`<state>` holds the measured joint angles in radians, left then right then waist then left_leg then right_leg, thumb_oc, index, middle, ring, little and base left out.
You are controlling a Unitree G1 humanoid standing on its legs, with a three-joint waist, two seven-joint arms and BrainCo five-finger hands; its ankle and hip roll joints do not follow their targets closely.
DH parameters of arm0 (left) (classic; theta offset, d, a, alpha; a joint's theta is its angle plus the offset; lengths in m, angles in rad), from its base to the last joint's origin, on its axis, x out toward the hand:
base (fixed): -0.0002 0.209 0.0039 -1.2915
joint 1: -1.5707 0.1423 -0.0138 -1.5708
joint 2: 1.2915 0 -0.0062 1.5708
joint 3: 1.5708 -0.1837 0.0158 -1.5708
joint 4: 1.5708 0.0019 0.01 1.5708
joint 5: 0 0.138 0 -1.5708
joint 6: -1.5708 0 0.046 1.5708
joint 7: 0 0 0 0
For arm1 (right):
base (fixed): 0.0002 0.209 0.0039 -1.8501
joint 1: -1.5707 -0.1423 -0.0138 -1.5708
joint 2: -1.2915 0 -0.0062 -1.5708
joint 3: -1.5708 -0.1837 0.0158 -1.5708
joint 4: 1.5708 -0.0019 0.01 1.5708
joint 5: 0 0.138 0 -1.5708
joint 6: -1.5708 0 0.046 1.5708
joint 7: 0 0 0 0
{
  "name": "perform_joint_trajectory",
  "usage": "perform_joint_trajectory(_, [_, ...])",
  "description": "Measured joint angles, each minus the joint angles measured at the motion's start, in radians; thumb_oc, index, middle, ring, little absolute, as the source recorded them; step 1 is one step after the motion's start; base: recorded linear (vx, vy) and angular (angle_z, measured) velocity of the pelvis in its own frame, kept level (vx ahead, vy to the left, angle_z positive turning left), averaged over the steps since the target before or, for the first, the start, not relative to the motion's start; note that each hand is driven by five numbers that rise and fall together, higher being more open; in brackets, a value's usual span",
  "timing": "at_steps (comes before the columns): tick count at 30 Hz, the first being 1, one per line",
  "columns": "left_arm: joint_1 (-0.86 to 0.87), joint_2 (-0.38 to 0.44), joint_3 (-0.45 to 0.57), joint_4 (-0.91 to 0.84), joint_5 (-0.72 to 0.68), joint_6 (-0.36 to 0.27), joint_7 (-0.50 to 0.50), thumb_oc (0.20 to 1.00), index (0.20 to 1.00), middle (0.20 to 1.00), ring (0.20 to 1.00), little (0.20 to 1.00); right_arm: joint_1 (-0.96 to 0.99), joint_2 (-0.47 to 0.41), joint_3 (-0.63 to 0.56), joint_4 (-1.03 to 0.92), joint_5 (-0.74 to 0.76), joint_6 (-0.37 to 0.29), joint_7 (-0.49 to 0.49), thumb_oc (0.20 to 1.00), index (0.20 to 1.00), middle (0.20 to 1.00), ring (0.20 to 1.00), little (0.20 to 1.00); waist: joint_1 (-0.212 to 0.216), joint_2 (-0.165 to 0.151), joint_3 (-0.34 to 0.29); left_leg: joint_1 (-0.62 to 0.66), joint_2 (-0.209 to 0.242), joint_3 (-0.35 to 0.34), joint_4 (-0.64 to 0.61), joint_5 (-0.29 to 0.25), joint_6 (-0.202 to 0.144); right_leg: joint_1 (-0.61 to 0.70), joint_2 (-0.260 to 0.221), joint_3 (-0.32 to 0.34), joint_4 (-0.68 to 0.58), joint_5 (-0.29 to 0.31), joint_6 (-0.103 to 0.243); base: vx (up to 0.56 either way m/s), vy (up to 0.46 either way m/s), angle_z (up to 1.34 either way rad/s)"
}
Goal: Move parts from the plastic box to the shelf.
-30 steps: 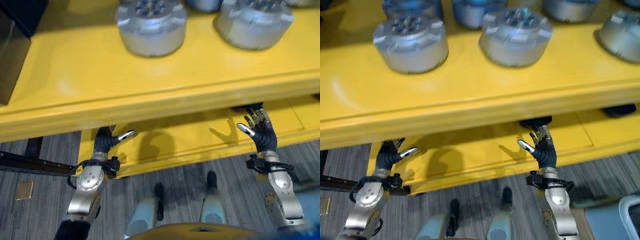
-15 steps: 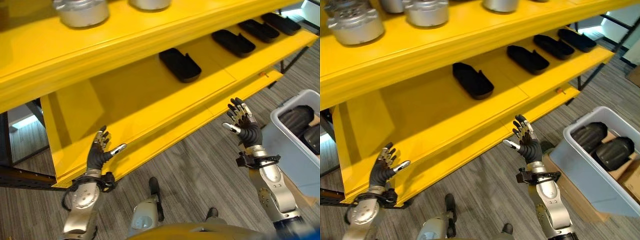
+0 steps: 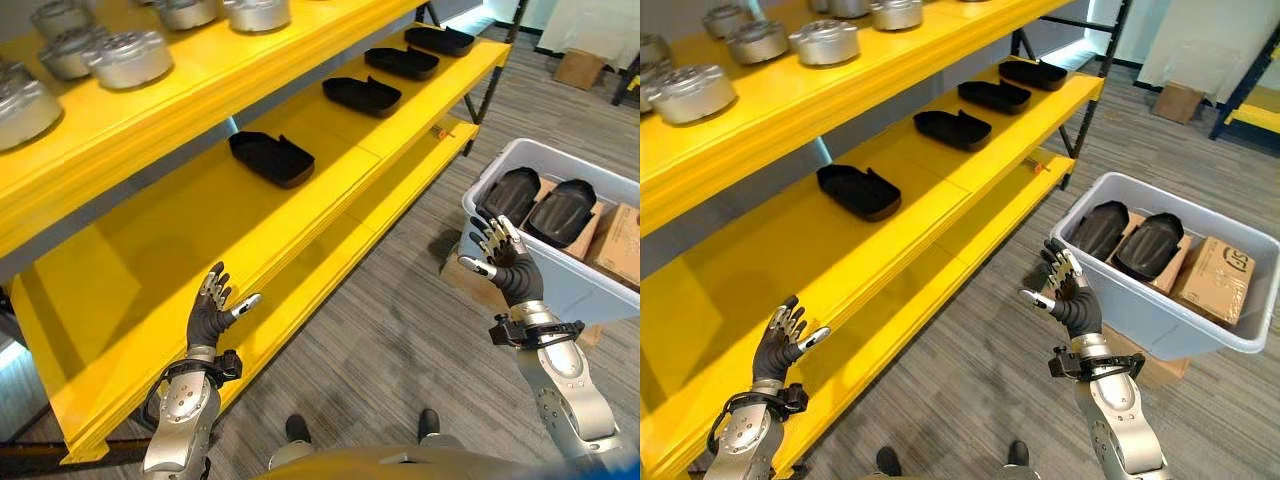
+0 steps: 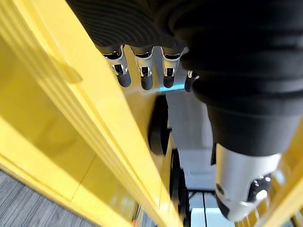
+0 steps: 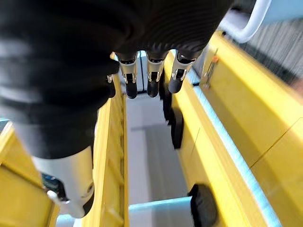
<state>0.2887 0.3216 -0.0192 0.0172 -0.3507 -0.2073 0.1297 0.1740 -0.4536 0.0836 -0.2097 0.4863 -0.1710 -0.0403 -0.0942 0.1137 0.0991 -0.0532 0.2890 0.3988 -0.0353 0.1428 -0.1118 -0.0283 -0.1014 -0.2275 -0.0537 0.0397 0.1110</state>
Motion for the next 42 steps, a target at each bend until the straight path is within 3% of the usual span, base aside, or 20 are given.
perform_joint_trajectory(3, [-0.032,-0.002,-0.035,0.022,0.001,0.0,-0.002,1.0,1.0,1.0,1.0,1.0,0.014,0.004,-0.008,0.023,0.0,-0.008,-0.003,1.0,1.0,1.0,1.0,1.0,-0.006,-0.013,0.036,-0.018,0.053,-0.033,0.111,0.046,-0.027,-0.036,0.028,0.016,0.116,-0.061,-0.057,0.04,-0.313,-0.21])
perform_joint_trajectory(6, [-0.066,0.019,-0.039,0.022,0.001,-0.001,-0.003,1.0,1.0,1.0,1.0,1.0,0.057,0.042,-0.052,0.016,0.0,-0.014,-0.008,1.0,1.0,1.0,1.0,1.0,0.008,-0.123,0.061,-0.134,0.039,-0.217,0.263,0.198,-0.069,-0.14,-0.008,0.056,0.304,-0.171,-0.126,0.05,-0.074,-0.13])
perform_joint_trajectory(8, [-0.039,-0.019,-0.04,0.022,0.0,0.001,-0.02,1.0,1.0,1.0,1.0,1.0,0.051,0.047,-0.083,-0.002,-0.001,-0.032,-0.014,1.0,1.0,1.0,1.0,1.0,0.026,-0.157,0.075,-0.141,-0.167,-0.414,0.116,0.0,-0.013,-0.141,-0.013,0.148,0.203,-0.1,-0.137,0.21,-0.02,-0.8])
perform_joint_trajectory(14, [-0.053,-0.039,-0.038,0.047,0.01,0.002,-0.017,1.0,1.0,1.0,1.0,1.0,-0.02,0.041,-0.031,0.1,-0.002,-0.033,-0.007,1.0,1.0,1.0,1.0,1.0,0.111,-0.074,0.142,-0.281,-0.357,-0.653,0.036,-0.039,-0.029,-0.066,0.121,0.32,0.129,-0.058,-0.19,0.25,0.023,-1.2])
perform_joint_trajectory(15, [-0.079,-0.038,-0.039,0.043,0.009,0.0,-0.015,1.0,1.0,1.0,1.0,1.0,-0.013,0.044,-0.029,0.087,-0.003,-0.033,-0.008,1.0,1.0,1.0,1.0,1.0,0.099,-0.085,0.147,-0.275,-0.371,-0.652,0.135,-0.051,-0.012,-0.067,0.118,0.358,0.14,-0.082,-0.181,0.35,0.262,-2.27])
perform_joint_trajectory(16, [-0.122,-0.042,-0.061,0.041,0.008,0.008,-0.007,1.0,1.0,1.0,1.0,1.0,-0.012,0.048,-0.03,0.026,-0.004,-0.03,-0.007,1.0,1.0,1.0,1.0,1.0,0.081,-0.081,0.147,-0.206,-0.383,-0.618,0.287,-0.105,0.088,-0.057,0.106,0.438,0.136,-0.099,-0.157,0.4,0.303,-2.04])
perform_joint_trajectory(17, [-0.185,-0.038,-0.091,0.042,0.009,-0.002,-0.011,1.0,1.0,1.0,1.0,1.0,-0.014,0.063,-0.029,-0.003,-0.008,-0.054,0.0,1.0,1.0,1.0,1.0,1.0,0.054,-0.071,0.117,-0.069,-0.376,-0.603,0.15,-0.186,0.149,-0.049,0.094,0.442,0.186,-0.136,-0.088,0.35,0.272,-1.63])
perform_joint_trajectory(19, [-0.276,-0.02,-0.129,0.003,0.003,-0.013,0.006,1.0,1.0,1.0,1.0,1.0,-0.051,0.086,0.011,0.012,-0.008,-0.039,-0.013,1.0,1.0,1.0,1.0,1.0,0.034,-0.117,0.085,-0.019,-0.392,-0.489,0.11,-0.184,0.178,-0.043,0.065,0.429,0.374,-0.246,-0.014,0.34,0.277,-1.31])
perform_joint_trajectory(20, [-0.282,0.026,-0.129,0.011,-0.001,-0.019,0.008,1.0,1.0,1.0,1.0,1.0,-0.161,0.133,0.118,0.079,-0.009,-0.033,-0.011,1.0,1.0,1.0,1.0,1.0,0.029,-0.199,0.065,-0.145,-0.482,-0.424,0.347,-0.222,0.129,0.08,-0.057,0.476,0.221,-0.209,-0.048,0.34,0.283,-1.37])
perform_joint_trajectory(21, [-0.257,0.01,-0.129,0.015,-0.001,-0.014,0.011,1.0,1.0,1.0,1.0,1.0,-0.172,0.107,0.11,0.099,-0.01,-0.021,-0.014,1.0,1.0,1.0,1.0,1.0,0.057,-0.156,0.051,-0.206,-0.345,-0.452,0.209,-0.155,0.173,0.138,-0.039,0.477,0.159,-0.214,-0.028,0.37,0.301,-0.7])
perform_joint_trajectory(22, [-0.254,0.0,-0.127,0.036,-0.002,-0.014,0.018,1.0,1.0,1.0,1.0,1.0,-0.171,0.098,0.108,0.123,-0.011,-0.018,-0.014,1.0,1.0,1.0,1.0,1.0,0.055,-0.164,0.044,-0.194,-0.359,-0.433,0.227,-0.1,0.157,0.178,-0.065,0.471,0.159,-0.227,0.001,0.3,0.239,-0.31])
perform_joint_trajectory(23, [-0.239,0.017,-0.123,0.04,0.002,-0.013,0.032,1.0,1.0,1.0,1.0,1.0,-0.169,0.101,0.113,0.13,-0.014,-0.012,-0.012,1.0,1.0,1.0,1.0,1.0,0.081,-0.147,0.023,-0.172,-0.361,-0.404,0.196,-0.175,0.167,0.058,-0.049,0.498,0.381,-0.227,0.026,0.11,0.098,-0.12])
perform_joint_trajectory(25, [-0.247,0.067,-0.12,0.039,0.01,-0.011,0.046,1.0,1.0,1.0,1.0,1.0,-0.129,0.105,0.128,0.123,-0.02,-0.009,-0.011,1.0,1.0,1.0,1.0,1.0,0.062,-0.162,0.013,-0.14,-0.414,-0.437,0.145,-0.122,0.226,-0.17,-0.035,0.508,0.81,-0.132,0.127,0.06,0.123,0.2])
perform_joint_trajectory(27, [-0.251,0.093,-0.108,0.036,0.021,-0.012,0.064,1.0,1.0,1.0,1.0,1.0,-0.133,0.106,0.143,0.116,-0.021,-0.005,-0.011,1.0,1.0,1.0,1.0,1.0,0.062,-0.164,0.043,-0.097,-0.419,-0.411,0.129,-0.132,0.249,-0.349,-0.012,0.444,1.009,-0.143,0.127,0.1,0.126,0.08])
perform_joint_trajectory(30, [-0.213,0.068,-0.116,0.037,0.027,-0.006,0.069,1.0,1.0,1.0,1.0,1.0,-0.121,0.116,0.158,0.11,-0.039,-0.003,-0.015,1.0,1.0,1.0,1.0,1.0,0.056,-0.113,0.084,0.007,-0.421,-0.404,0.071,-0.193,0.231,-0.423,-0.044,0.23,0.859,-0.169,0.056,0.32,-0.034,-0.32])
perform_joint_trajectory(32, [-0.23,0.008,-0.069,0.082,0.011,-0.005,0.078,1.0,1.0,1.0,1.0,1.0,-0.205,0.131,0.166,0.144,-0.046,-0.007,-0.017,1.0,1.0,1.0,1.0,1.0,0.078,-0.121,0.095,-0.017,-0.449,-0.337,0.102,-0.212,0.211,-0.463,-0.116,0.077,0.3,-0.124,0.06,0.24,-0.089,-0.75])
perform_joint_trajectory(34, [-0.237,-0.012,-0.095,0.088,0.011,0.003,0.071,1.0,1.0,1.0,1.0,1.0,-0.198,0.108,0.152,0.158,-0.049,0.003,-0.041,1.0,1.0,1.0,1.0,1.0,0.045,-0.107,0.103,0.029,-0.468,-0.341,0.06,-0.208,0.222,-0.448,-0.125,0.16,-0.01,0.0,0.053,0.27,-0.107,0.07])
perform_joint_trajectory(38, [-0.184,-0.024,-0.101,0.077,0.011,-0.001,0.073,1.0,1.0,1.0,1.0,1.0,-0.146,0.098,0.151,0.148,-0.061,0.006,-0.048,1.0,1.0,1.0,1.0,1.0,0.042,-0.134,0.074,0.158,-0.461,-0.386,-0.035,-0.22,0.214,-0.349,-0.082,0.121,0.065,0.098,0.027,0.32,-0.195,0.33])
perform_joint_trajectory(40, [-0.233,-0.041,-0.134,0.084,0.011,0.001,0.078,1.0,1.0,1.0,1.0,1.0,-0.167,0.084,0.12,0.161,-0.061,0.006,-0.062,1.0,1.0,1.0,1.0,1.0,0.033,-0.133,0.067,0.163,-0.438,-0.467,-0.033,-0.227,0.197,-0.273,-0.068,0.076,0.034,0.198,-0.047,0.28,-0.23,0.93])
perform_joint_trajectory(42, [-0.249,-0.049,-0.139,0.081,0.009,0.0,0.078,1.0,1.0,1.0,1.0,1.0,-0.222,0.072,0.121,0.174,-0.063,0.006,-0.075,1.0,1.0,1.0,1.0,1.0,0.036,-0.116,0.069,0.175,-0.395,-0.469,-0.016,-0.22,0.166,-0.25,-0.036,0.051,0.051,0.182,-0.106,0.24,-0.239,0.51])
